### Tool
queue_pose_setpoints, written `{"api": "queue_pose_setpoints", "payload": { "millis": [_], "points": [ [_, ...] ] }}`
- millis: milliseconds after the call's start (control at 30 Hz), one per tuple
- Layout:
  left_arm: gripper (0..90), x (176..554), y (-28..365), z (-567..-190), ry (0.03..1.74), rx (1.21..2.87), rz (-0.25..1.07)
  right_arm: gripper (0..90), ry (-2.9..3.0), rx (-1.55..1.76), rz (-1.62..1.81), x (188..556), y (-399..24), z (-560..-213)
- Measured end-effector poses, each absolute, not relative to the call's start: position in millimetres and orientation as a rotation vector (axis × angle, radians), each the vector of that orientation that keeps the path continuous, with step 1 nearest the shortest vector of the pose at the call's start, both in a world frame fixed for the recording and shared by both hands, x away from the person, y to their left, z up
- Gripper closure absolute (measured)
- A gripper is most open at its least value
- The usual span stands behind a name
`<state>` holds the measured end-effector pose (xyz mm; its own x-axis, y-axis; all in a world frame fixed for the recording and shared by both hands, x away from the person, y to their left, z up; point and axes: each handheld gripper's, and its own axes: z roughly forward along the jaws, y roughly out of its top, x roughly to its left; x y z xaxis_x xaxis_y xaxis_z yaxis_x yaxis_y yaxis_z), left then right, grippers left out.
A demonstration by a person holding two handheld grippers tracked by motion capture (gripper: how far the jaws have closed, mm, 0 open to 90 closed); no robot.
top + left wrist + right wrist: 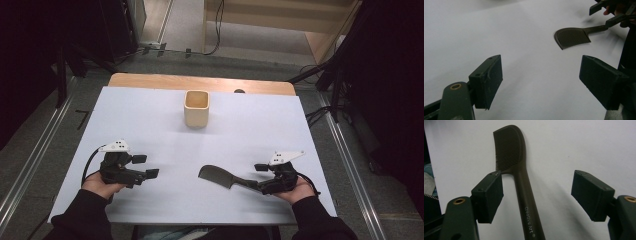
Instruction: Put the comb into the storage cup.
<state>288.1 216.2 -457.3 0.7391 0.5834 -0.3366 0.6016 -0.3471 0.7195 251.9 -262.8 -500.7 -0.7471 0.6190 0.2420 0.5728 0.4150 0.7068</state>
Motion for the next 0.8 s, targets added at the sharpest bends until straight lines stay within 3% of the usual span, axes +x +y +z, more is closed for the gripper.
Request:
{"api": "queue_pose_setpoints", "payload": {
  "millis": [800],
  "points": [
    [23.0,297.7,207.1,-454.4,0.896,2.011,0.01,22.9,2.592,0.929,1.163,238.3,-262.0,-524.0]
  ]
}}
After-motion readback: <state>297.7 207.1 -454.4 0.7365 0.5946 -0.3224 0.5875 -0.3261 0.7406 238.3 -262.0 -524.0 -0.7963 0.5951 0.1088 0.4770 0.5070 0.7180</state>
